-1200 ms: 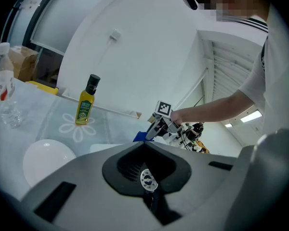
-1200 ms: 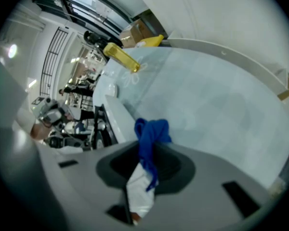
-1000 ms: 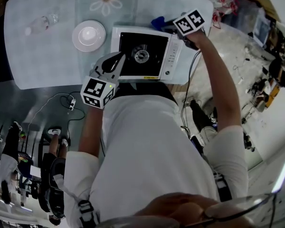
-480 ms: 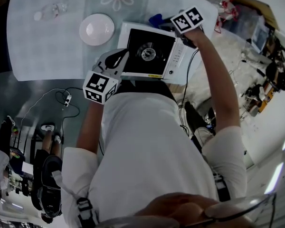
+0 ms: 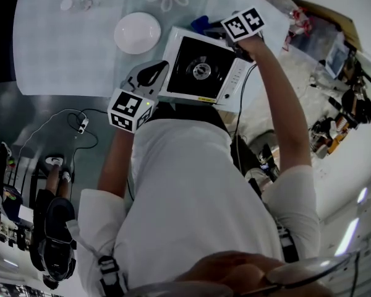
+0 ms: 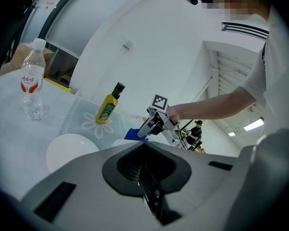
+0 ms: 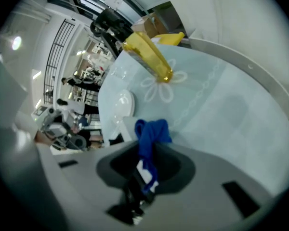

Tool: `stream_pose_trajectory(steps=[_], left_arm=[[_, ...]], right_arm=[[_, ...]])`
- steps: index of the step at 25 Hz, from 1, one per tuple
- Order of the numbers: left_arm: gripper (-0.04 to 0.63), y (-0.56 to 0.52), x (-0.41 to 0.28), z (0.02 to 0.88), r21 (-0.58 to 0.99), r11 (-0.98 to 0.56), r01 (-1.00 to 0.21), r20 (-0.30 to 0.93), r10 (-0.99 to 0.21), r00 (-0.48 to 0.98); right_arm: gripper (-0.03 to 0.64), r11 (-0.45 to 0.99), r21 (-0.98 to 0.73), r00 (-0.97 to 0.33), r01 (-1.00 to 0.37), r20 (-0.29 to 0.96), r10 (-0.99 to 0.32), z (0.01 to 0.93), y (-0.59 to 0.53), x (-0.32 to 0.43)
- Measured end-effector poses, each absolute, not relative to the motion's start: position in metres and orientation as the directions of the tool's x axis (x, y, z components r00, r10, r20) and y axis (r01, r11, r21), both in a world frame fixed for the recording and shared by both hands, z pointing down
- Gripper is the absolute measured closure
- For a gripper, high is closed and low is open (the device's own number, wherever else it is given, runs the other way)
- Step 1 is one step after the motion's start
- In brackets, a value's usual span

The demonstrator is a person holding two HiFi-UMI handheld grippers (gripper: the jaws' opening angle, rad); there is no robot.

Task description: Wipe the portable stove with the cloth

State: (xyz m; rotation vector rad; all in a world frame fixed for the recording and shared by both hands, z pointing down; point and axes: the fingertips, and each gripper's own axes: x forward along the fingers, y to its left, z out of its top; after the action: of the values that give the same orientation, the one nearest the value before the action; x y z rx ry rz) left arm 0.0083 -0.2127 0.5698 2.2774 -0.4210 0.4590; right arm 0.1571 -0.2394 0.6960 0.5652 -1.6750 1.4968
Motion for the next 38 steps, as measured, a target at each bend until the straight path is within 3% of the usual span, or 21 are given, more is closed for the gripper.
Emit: stream_pose_trajectory(steps=[20, 38], left_arm=[[0.563, -0.229, -0.032, 0.580, 0.627, -0.616, -0.476, 0.451, -0.210, 0.867], [0.563, -0.209, -0.062, 0.572, 0.612, -0.617, -0.495, 0.442, -0.252, 0.861]], right_arm=[[0.514, 0.234, -0.637, -0.612, -0.735, 0.771, 0.175, 0.703, -0.283, 0.090], [0.515, 0.483, -0.489, -0.514, -0.727, 0.853, 0.090, 0.668, -0.300, 0.073]])
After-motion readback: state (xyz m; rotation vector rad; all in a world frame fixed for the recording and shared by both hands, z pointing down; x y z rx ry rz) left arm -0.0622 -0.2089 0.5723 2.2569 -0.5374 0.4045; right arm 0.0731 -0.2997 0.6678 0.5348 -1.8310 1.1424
